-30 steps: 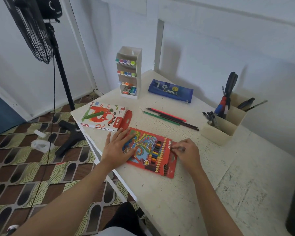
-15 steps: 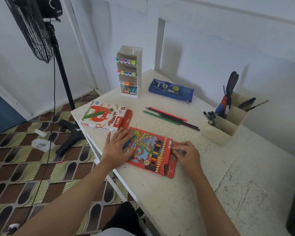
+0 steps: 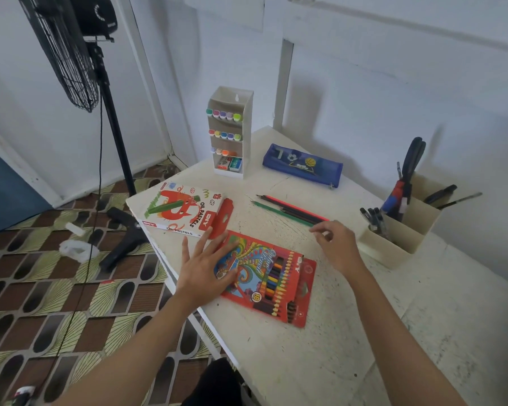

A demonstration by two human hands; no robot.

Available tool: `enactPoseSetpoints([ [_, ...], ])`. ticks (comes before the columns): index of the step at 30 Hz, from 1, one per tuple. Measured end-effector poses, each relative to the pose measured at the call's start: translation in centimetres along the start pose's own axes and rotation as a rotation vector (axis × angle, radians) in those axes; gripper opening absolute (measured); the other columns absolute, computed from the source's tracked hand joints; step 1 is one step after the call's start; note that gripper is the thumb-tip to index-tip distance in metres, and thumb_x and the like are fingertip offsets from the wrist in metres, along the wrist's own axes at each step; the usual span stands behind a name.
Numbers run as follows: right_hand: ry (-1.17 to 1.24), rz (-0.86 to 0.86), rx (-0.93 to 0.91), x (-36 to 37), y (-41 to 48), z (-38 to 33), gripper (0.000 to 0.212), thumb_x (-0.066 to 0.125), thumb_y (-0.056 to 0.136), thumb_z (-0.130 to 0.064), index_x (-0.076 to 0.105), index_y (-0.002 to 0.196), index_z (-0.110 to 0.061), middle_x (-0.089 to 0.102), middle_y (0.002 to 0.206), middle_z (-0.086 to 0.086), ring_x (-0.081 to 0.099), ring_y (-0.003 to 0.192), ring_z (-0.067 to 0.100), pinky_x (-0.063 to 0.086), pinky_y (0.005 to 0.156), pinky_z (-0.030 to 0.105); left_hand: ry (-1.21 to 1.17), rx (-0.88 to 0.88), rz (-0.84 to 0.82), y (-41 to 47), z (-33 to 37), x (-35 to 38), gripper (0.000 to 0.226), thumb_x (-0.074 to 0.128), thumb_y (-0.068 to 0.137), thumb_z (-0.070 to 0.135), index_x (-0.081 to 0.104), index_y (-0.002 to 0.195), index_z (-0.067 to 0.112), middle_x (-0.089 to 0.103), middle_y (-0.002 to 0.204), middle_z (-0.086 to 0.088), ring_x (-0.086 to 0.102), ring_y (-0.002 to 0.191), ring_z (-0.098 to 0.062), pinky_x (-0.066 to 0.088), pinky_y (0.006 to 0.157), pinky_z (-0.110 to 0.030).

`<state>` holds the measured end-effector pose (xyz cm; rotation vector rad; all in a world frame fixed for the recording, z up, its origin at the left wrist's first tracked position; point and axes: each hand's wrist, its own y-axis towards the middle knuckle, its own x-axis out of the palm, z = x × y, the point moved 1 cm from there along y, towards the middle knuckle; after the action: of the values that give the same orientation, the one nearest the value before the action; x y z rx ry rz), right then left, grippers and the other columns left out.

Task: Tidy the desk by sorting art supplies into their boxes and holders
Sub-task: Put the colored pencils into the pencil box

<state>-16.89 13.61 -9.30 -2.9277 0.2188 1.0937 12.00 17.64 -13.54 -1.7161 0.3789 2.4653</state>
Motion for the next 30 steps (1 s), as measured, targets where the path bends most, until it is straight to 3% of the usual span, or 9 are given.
enactPoseSetpoints([
  [4,-0.097,0.002,-0.103,0.3,2.9,-1.1,0.018,0.056,0.089,-0.001,0.071,0.097,-0.006,0.058,0.093,0.009,0.051,0.072,0.007,0.035,0.065,0.003,-0.025,0.012,0.021,0.0,-0.2,0.3,0.074,0.017,0.079,0.081,0.035,0.140,0.045,0.027,0.152,0.016,-0.003,0.145,-0.007,-0.021,0.111,-0.046],
  [7,-0.244,-0.005,-0.134,0.7,5.0,-1.7,0.023,0.051,0.093,-0.007,0.068,0.109,-0.008,0.056,0.103,0.009,0.054,0.090,0.019,0.037,0.073,0.019,-0.057,0.018,0.036,0.0,-0.2,0.3,0.074,0.016,0.079,0.081,0.036,0.140,0.044,0.028,0.152,0.015,-0.001,0.145,-0.007,-0.017,0.113,-0.047],
  [10,-0.464,-0.003,-0.134,1.4,6.5,-1.7,0.030,0.046,0.097,-0.016,0.061,0.123,-0.014,0.054,0.113,0.006,0.045,0.107,0.021,0.041,0.069,0.029,-0.062,0.014,0.032,0.0,-0.2,0.3,0.073,0.017,0.080,0.080,0.037,0.140,0.044,0.027,0.152,0.016,-0.002,0.145,-0.006,-0.018,0.113,-0.047],
  [12,-0.593,-0.028,-0.102,2.1,7.3,-1.7,0.031,0.043,0.099,-0.022,0.061,0.123,-0.015,0.053,0.113,0.007,0.043,0.108,0.024,0.043,0.071,0.034,-0.060,0.002,0.023,0.0,-0.2,0.4,0.071,0.020,0.080,0.079,0.036,0.140,0.044,0.026,0.152,0.017,-0.002,0.145,-0.005,-0.018,0.113,-0.046],
  [14,-0.661,-0.032,-0.078,2.9,7.6,-1.9,0.029,0.044,0.099,-0.027,0.067,0.111,-0.013,0.053,0.104,0.008,0.045,0.100,0.025,0.041,0.071,0.035,-0.055,0.001,0.013,0.0,-0.2,0.3,0.068,0.023,0.081,0.077,0.035,0.140,0.045,0.025,0.152,0.017,-0.002,0.145,-0.005,-0.019,0.112,-0.045],
  [21,-0.469,0.022,-0.013,4.0,7.8,-2.0,0.015,0.064,0.088,-0.023,0.072,0.096,-0.012,0.061,0.097,0.006,0.050,0.094,0.023,0.043,0.064,0.033,-0.064,0.002,0.008,0.0,-0.2,0.2,0.074,0.016,0.079,0.081,0.034,0.141,0.045,0.021,0.153,0.019,-0.005,0.144,-0.003,-0.021,0.112,-0.044],
  [25,-0.331,0.028,0.008,3.9,7.6,-1.5,0.006,0.066,0.086,-0.018,0.069,0.090,-0.014,0.062,0.098,0.004,0.055,0.093,0.024,0.050,0.068,0.036,-0.060,-0.006,-0.001,0.0,-0.1,0.1,0.066,0.029,0.081,0.074,0.035,0.140,0.045,0.025,0.152,0.018,-0.005,0.144,-0.002,-0.020,0.112,-0.043],
  [30,-0.221,0.094,-0.081,2.7,6.2,-2.0,0.006,0.063,0.087,-0.013,0.066,0.093,-0.013,0.062,0.091,0.001,0.053,0.089,0.018,0.038,0.065,0.027,-0.025,-0.017,-0.060,0.1,0.0,-0.1,0.066,0.024,0.080,0.073,0.028,0.141,0.048,0.019,0.154,0.019,-0.008,0.143,-0.003,-0.020,0.112,-0.045],
])
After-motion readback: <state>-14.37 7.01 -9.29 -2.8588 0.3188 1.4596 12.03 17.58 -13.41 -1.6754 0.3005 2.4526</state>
